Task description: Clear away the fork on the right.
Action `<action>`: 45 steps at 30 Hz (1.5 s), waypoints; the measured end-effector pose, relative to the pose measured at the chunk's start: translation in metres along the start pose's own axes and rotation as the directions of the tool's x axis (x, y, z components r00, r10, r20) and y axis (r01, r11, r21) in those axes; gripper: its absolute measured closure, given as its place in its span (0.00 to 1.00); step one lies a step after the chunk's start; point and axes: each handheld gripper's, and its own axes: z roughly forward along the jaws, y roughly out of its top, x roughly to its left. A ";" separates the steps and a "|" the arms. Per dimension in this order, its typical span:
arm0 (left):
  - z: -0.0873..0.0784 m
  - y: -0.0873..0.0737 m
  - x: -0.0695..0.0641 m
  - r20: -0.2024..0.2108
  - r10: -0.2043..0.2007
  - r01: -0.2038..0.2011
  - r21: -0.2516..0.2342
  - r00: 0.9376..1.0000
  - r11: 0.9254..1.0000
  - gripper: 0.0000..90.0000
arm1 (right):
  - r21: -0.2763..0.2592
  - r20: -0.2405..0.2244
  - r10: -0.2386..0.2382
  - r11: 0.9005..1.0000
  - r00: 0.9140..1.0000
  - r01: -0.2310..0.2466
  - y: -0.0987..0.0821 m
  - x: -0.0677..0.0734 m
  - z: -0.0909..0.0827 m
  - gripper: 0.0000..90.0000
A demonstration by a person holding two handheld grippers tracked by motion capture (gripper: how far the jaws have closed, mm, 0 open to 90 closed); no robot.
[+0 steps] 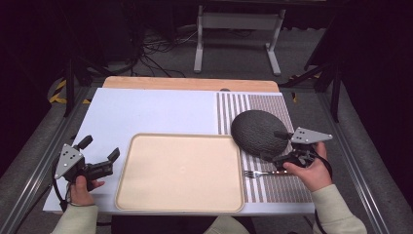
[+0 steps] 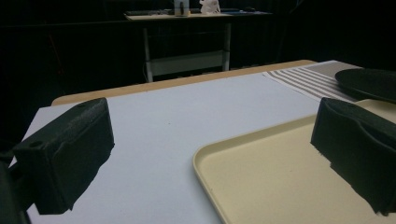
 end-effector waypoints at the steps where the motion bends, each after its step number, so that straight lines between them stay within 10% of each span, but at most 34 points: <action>1: 0.000 0.000 0.000 0.004 0.002 -0.002 0.001 1.000 1.000 0.00 | 0.033 -0.007 -0.014 0.999 1.000 0.015 0.005 -0.001 0.001 0.05; 9: 0.000 0.000 -0.001 0.009 0.008 -0.008 0.004 1.000 1.000 0.00 | 0.139 -0.036 -0.064 0.988 0.997 0.069 0.017 -0.003 0.005 0.05; 22: -0.001 0.001 0.000 0.003 0.008 -0.008 -0.001 1.000 1.000 0.00 | 0.317 -0.091 -0.160 0.931 0.983 0.181 0.035 -0.002 0.011 0.06; 31: -0.002 0.001 0.001 0.004 0.010 -0.010 0.000 1.000 1.000 0.00 | 0.414 -0.141 -0.201 0.878 0.969 0.242 0.042 -0.002 0.018 0.07; 35: -0.001 0.001 0.001 0.009 0.014 -0.014 0.000 1.000 1.000 0.00 | 0.476 -0.166 -0.245 0.828 0.955 0.295 0.044 -0.001 0.022 0.08; 45: -0.002 0.001 0.001 0.008 0.011 -0.011 -0.003 1.000 1.000 0.00 | 0.540 -0.220 -0.276 0.764 0.936 0.352 0.048 0.001 0.031 0.09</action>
